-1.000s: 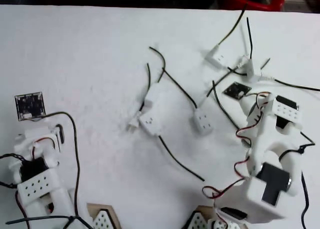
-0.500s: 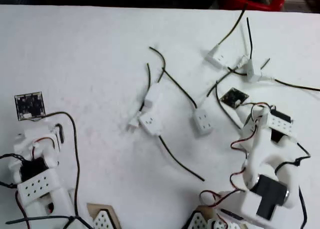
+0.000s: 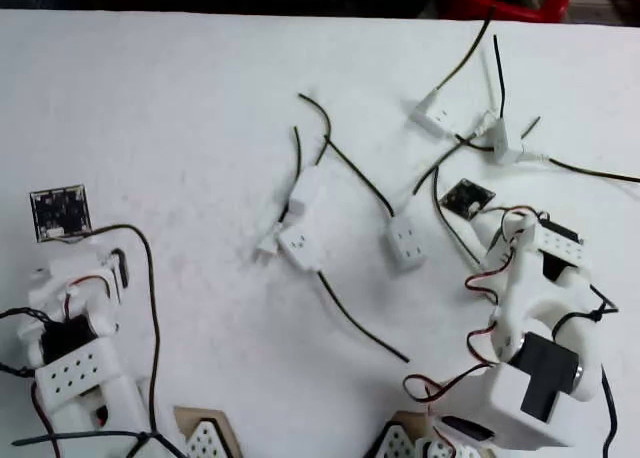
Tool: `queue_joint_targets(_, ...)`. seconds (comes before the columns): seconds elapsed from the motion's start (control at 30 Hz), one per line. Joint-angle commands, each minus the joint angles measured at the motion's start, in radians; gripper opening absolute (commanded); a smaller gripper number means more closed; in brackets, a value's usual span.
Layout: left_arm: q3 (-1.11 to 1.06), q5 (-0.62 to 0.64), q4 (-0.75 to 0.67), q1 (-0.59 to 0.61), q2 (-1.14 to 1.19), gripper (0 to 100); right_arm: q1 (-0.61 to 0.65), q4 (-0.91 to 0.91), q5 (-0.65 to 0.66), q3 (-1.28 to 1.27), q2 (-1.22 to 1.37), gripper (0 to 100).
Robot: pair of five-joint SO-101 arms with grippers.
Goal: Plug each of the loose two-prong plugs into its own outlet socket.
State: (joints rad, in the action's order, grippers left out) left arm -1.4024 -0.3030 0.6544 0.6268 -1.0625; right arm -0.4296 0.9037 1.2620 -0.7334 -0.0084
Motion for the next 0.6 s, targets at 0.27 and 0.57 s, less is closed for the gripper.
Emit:
queue_joint_targets(0.27, 0.009, 0.003, -0.023, 0.004, -0.028, 23, 0.007, 0.028, 0.000, 0.048, 0.015, 6.7)
queue_joint_targets(0.57, 0.009, 0.003, -0.023, 0.004, -0.028, 23, 0.008, 0.134, -0.061, 0.169, 0.022, 8.0)
